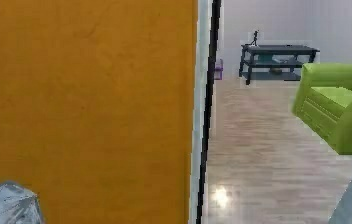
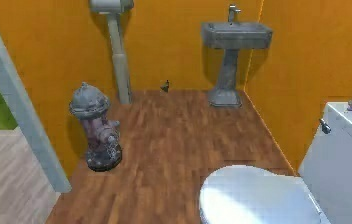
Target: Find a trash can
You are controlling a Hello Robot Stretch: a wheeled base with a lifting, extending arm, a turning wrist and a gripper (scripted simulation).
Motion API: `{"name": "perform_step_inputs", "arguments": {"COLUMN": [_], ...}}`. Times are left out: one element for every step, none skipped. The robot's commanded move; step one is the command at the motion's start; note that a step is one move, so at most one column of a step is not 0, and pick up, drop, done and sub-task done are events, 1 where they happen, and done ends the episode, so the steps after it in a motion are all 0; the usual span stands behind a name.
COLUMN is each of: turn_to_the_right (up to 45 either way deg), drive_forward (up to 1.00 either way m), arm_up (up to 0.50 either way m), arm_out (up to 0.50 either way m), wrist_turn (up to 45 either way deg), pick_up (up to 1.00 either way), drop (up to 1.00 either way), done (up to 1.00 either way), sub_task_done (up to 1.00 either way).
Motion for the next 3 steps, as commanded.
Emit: {"name": "perform_step_inputs", "arguments": {"turn_to_the_right": [-45.0, -9.0, 0.0], "drive_forward": [0.0, 0.0, 0.0], "arm_up": [0.0, 0.0, 0.0], "arm_out": [0.0, 0.0, 0.0], "wrist_turn": [0.0, 0.0, 0.0], "pick_up": [0.0, 0.0, 0.0], "drop": [0.0, 0.0, 0.0], "done": [0.0, 0.0, 1.0], "sub_task_done": [0.0, 0.0, 0.0]}}
